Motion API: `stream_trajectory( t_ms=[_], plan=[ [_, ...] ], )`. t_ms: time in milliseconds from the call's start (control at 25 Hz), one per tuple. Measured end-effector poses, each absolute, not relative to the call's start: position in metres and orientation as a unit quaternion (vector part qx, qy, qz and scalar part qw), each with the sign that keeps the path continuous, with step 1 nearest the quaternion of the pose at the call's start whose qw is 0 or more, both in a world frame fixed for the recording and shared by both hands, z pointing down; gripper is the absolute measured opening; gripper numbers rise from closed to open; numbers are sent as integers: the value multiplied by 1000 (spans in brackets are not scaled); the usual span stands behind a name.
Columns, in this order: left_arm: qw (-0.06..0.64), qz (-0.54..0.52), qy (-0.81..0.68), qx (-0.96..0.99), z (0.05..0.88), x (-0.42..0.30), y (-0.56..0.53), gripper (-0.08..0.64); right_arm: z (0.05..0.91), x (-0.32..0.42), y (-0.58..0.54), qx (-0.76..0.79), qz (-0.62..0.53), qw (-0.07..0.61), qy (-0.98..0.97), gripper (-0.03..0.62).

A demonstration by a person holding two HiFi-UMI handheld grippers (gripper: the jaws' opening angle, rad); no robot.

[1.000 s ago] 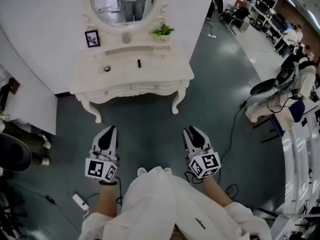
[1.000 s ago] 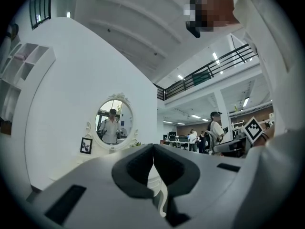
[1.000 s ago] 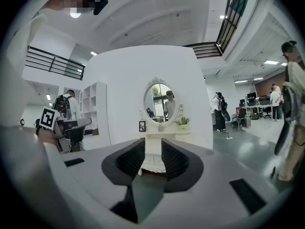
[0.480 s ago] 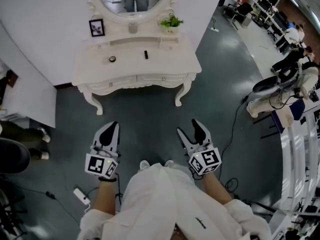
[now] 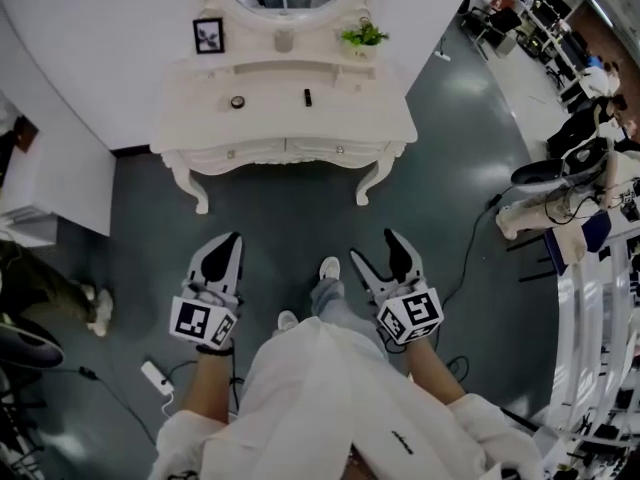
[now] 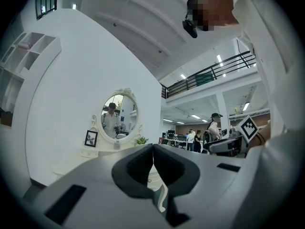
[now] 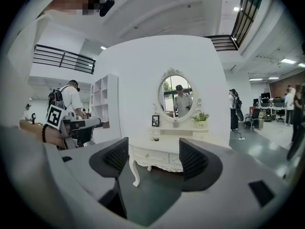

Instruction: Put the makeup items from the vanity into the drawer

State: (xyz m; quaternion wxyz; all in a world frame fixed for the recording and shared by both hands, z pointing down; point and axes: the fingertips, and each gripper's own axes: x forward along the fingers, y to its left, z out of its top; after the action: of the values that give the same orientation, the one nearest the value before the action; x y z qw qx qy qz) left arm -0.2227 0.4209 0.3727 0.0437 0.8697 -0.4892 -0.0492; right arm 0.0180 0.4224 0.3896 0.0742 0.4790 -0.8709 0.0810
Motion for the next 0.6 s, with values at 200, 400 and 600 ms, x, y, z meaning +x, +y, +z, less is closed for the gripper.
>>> stream_trajectory(
  t_ms=[200,400,600],
  plan=[
    [44,-45,-501,863,378,-223,408,26,396,16,402,468,84,68,-877,345],
    [42,-36,-509,859,379,-217,386,26,402,16,371,455,93,58,-884,345],
    [48,-26,-518,854,382,-201,338,26,404,24,324,440,99,59,-890,345]
  ],
)
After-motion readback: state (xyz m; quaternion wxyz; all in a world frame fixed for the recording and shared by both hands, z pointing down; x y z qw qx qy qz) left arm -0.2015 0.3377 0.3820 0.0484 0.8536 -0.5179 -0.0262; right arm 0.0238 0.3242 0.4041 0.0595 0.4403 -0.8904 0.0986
